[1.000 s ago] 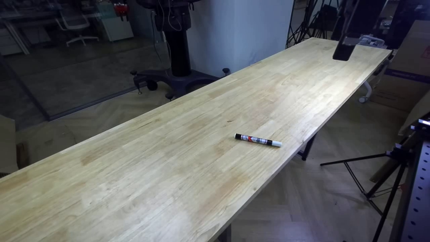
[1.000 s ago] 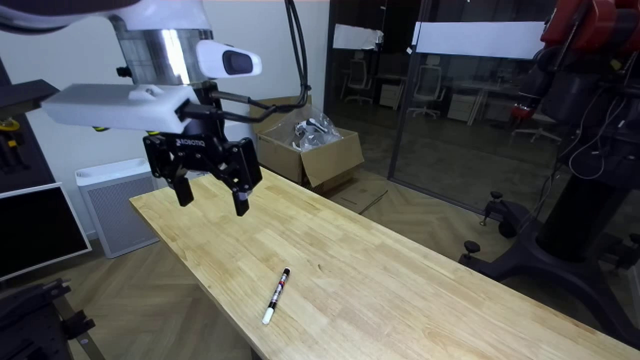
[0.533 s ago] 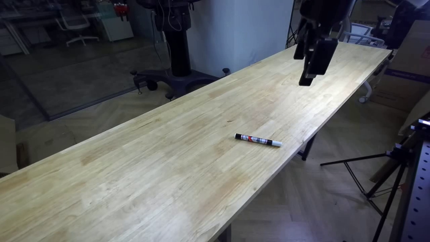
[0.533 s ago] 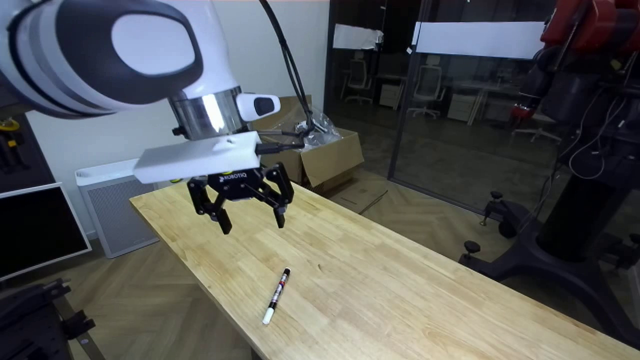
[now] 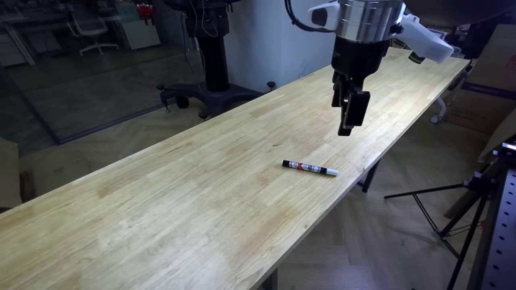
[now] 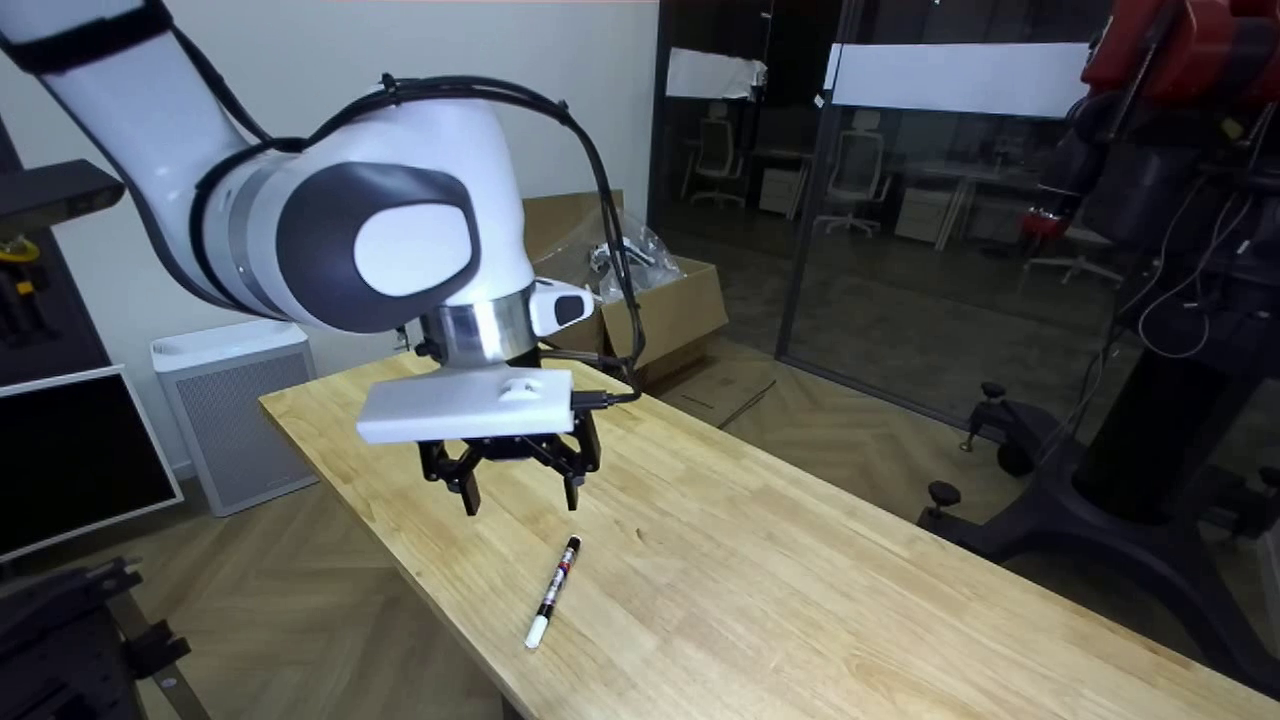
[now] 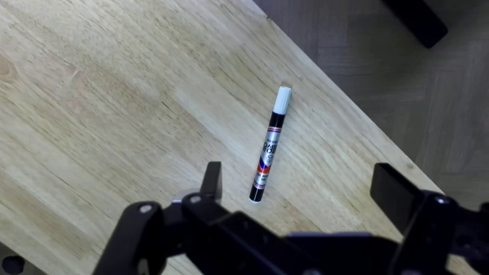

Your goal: Move the marker to the right

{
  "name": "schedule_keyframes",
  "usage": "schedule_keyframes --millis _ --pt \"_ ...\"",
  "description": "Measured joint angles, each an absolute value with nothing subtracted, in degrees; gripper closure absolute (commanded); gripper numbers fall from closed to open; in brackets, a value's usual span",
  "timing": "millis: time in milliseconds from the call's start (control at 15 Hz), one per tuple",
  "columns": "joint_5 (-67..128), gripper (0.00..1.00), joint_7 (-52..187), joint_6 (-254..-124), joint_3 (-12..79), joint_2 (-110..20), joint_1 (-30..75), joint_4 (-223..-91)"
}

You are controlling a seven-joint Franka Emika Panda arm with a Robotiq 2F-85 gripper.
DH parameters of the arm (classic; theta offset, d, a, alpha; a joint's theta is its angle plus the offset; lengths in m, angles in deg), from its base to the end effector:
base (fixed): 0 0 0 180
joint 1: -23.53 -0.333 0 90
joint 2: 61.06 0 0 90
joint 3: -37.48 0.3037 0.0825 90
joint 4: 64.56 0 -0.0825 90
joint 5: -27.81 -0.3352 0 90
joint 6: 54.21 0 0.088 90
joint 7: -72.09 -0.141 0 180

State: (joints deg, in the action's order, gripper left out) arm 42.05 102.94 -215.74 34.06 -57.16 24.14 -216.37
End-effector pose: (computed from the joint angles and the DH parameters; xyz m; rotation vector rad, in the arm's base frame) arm 0.4164 -0.0201 0.2270 2.8364 1.0359 0.1022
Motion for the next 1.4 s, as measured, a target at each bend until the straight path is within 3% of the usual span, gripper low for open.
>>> schedule_keyframes --millis 667,1400 --pt "36.6 0.00 97.0 -232.9 35.3 -47.5 27.4 -214.4" --pt "36.8 0.00 94.5 -229.2 38.7 -29.9 28.5 -201.7"
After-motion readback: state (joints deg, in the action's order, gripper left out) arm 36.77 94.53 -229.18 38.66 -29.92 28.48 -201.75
